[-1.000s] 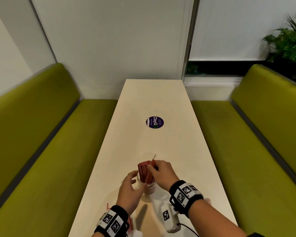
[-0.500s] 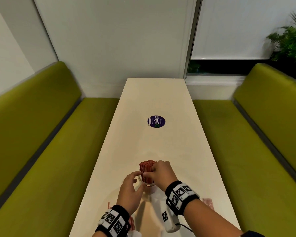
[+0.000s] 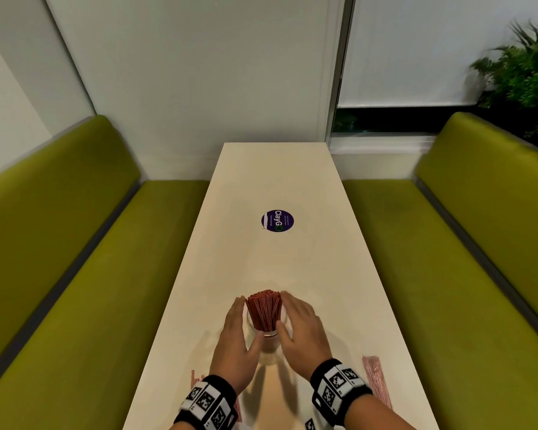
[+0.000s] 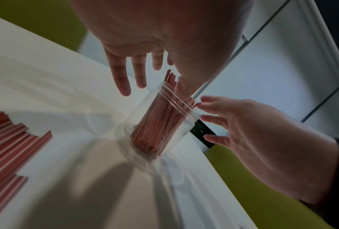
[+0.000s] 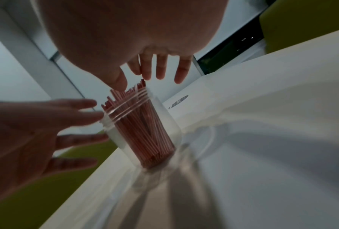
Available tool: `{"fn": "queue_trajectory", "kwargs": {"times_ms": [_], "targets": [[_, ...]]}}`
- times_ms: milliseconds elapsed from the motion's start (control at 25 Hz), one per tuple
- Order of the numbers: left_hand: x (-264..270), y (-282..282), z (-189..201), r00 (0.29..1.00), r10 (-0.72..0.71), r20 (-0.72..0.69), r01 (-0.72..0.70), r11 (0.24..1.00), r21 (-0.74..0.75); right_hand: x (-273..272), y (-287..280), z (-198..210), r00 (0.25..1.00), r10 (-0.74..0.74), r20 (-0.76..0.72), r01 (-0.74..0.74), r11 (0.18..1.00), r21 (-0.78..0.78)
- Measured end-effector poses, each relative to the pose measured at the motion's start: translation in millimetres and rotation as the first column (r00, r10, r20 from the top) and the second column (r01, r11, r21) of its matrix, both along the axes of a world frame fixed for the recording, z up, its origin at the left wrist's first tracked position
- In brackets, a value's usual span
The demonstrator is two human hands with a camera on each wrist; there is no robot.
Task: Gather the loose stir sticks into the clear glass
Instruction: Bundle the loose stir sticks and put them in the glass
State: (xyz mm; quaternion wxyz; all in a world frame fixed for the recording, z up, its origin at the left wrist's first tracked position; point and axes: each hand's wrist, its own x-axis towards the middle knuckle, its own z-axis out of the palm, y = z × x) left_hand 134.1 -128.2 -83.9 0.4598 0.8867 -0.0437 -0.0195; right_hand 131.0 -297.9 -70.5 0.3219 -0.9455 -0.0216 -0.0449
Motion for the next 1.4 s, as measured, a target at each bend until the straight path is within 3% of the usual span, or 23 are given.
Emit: {"fn": "queue_trajectory", "kwargs": {"times_ms": [120,280,640,800,920,1000,1080,1240,1400], "targets": [[5,-3,4,0.996,-0.082,0.027,0.078,0.99,0.116,2,6,2,0.996,0.056,-0.073,-0.061,0.996,-0.062],[10,4,4,0.993,-0.119,-0.003,0.118,0.983,0.139,5,2,10,0.991,0.04,-0.128,-0.044,0.999,-0.025],[-27,44,9,0.994,0.099,-0.035,-0.099,0.995,0.006,-29,0,13,0.976,-0.187,0.11,0.165,0.969,0.181],[-53,66,7,0.981,0.133,-0.14,-0.14,0.989,-0.044,-49,14,-1,0.964,-0.087,-0.252,0.135,0.974,0.182],[-66,77,6,0.978,0.127,-0.168,-0.132,0.991,-0.02,-58,33,-13,0.847,0.059,-0.528,-0.059,0.998,0.017],[-73,88,1,0.982,0.103,-0.157,-0.096,0.994,0.053,-65,49,-18,0.78,0.077,-0.622,-0.123,0.992,-0.031],[-79,97,-6,0.991,0.049,-0.122,-0.03,0.988,0.153,-71,66,-23,0.761,0.058,-0.646,-0.136,0.988,-0.072],[-92,108,-24,0.993,-0.09,-0.074,0.111,0.925,0.363,-74,99,-24,0.806,-0.014,-0.592,-0.099,0.983,-0.158],[-100,113,-38,0.979,-0.191,-0.067,0.201,0.869,0.453,-76,123,-20,0.822,-0.067,-0.566,-0.074,0.972,-0.221]]}}
